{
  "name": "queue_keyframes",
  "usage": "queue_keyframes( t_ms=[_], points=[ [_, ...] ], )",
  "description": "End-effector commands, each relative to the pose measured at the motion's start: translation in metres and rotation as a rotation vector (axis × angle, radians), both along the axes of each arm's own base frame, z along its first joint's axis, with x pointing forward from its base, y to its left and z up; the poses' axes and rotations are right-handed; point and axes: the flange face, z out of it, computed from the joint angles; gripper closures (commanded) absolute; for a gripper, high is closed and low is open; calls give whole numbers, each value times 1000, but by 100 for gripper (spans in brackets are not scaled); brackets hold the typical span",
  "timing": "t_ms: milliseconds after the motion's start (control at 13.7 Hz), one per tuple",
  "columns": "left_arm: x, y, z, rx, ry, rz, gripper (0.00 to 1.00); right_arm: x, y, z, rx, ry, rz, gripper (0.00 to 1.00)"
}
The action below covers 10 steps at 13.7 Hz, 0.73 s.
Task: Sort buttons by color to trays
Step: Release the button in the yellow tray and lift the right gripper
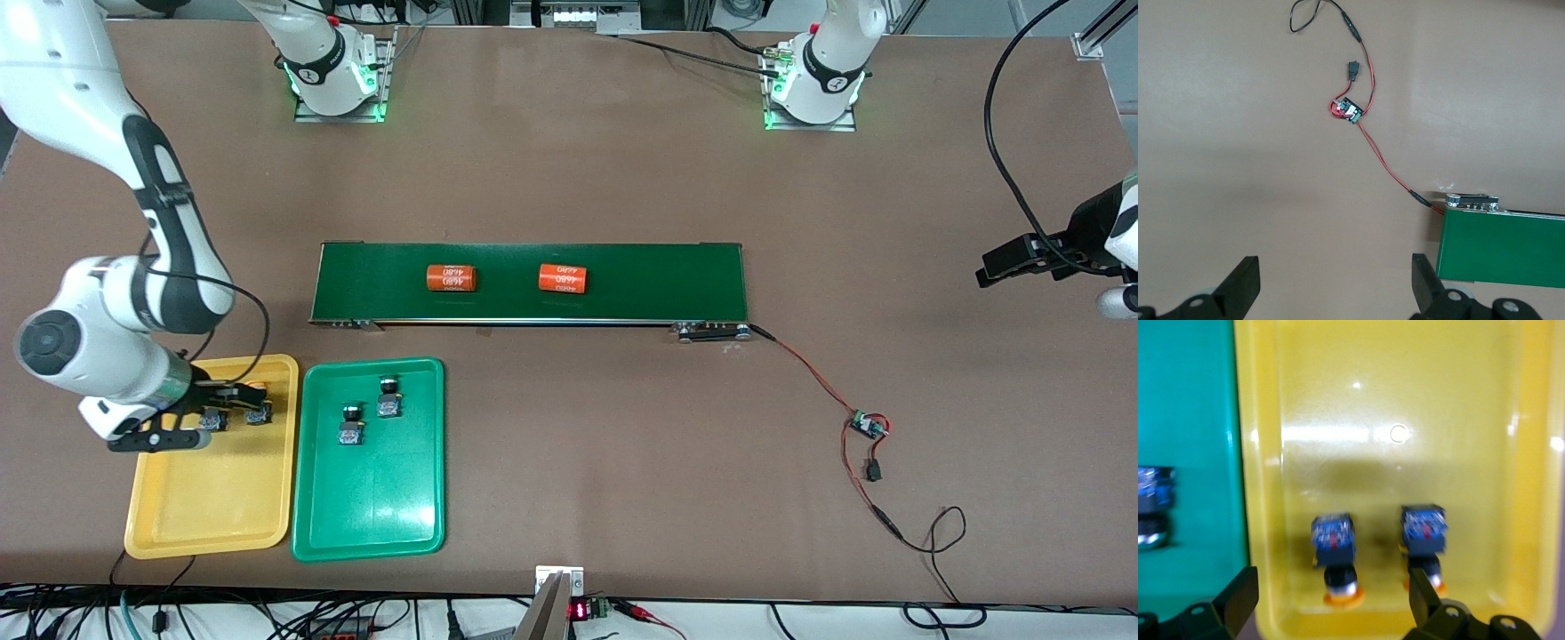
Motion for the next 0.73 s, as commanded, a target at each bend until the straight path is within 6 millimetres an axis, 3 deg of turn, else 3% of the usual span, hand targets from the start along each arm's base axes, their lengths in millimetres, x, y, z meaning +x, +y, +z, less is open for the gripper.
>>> queue_keyframes(
  t_ms=[0,219,511,656],
  points=[
    [-8,-1,4,21,1,-25,0,-25,4,92,-28,48,1,0],
    [-8,1,4,21,1,-22,0,-68,13,178,-58,138,1,0],
    [-8,-1,4,21,1,-25,0,-121,35,255,-65,204,11,0],
    [-8,4,2,21,4,-16,0,-147,43,279,-75,248,13,0]
  ],
)
